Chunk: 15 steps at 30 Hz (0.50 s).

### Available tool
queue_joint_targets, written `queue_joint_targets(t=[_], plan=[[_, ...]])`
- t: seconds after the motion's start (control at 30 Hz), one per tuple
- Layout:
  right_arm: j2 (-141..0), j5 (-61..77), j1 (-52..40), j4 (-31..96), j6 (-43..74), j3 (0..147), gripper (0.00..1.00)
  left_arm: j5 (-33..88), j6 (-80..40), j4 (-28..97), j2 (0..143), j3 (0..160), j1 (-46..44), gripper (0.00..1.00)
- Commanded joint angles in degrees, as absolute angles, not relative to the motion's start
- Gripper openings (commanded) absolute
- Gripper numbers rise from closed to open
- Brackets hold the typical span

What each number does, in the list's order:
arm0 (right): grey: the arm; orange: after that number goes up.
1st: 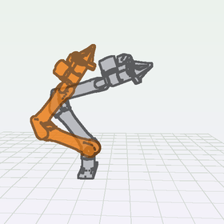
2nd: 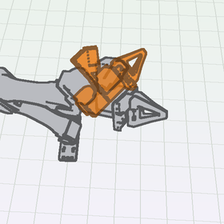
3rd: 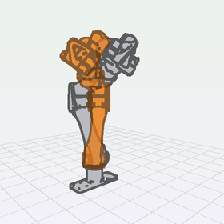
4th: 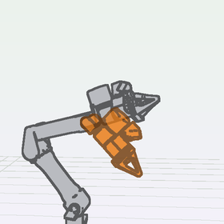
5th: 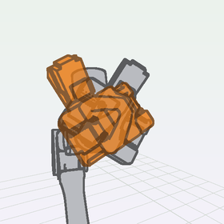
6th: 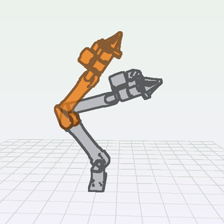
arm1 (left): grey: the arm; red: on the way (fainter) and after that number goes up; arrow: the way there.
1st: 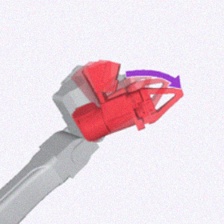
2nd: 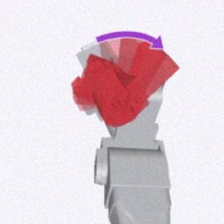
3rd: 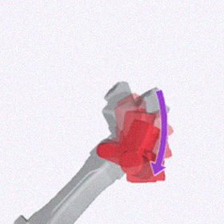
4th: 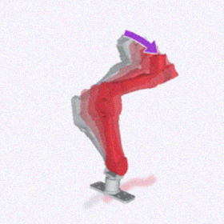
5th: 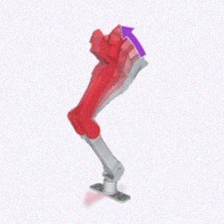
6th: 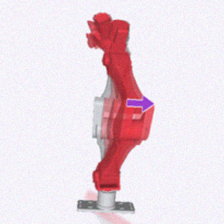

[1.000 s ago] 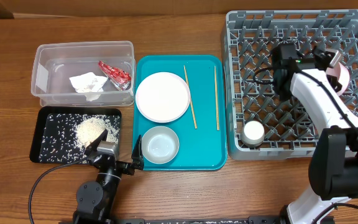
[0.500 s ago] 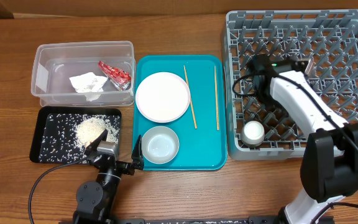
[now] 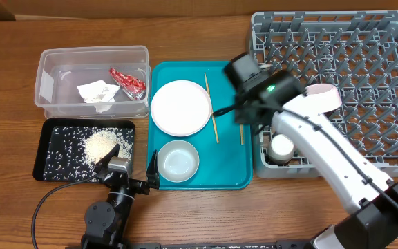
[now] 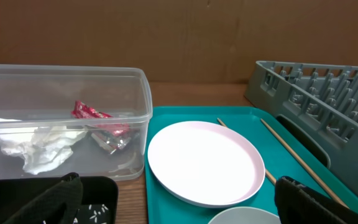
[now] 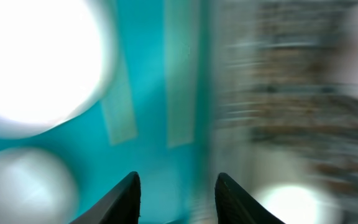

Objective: Sort waste into correct bins and load items into the dishwasher
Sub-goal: 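Move the right gripper back to the emptied white cup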

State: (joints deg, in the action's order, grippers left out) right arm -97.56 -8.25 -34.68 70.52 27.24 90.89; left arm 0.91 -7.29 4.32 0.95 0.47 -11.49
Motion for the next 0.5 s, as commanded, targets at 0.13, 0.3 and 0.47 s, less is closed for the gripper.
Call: queue_joint_targets(t=[0.13,0.3,0.47], plan=[[-99.5,12.93,-46.74,55.81,32.32,80.4,0.48,1.32,-7.29,4.4,0.32,0.27,-11.22,1.0],[-102.85,9.67,-50.19,47.2,41.91,71.64,0.49,1.34,-7.27,4.4,0.32,0.27,-11.22,1.0],[-105.41,6.07,-49.08,46.17,46.33,68.16,0.49,1.32,-7.27,4.4,0.32,0.27,-11.22,1.0]])
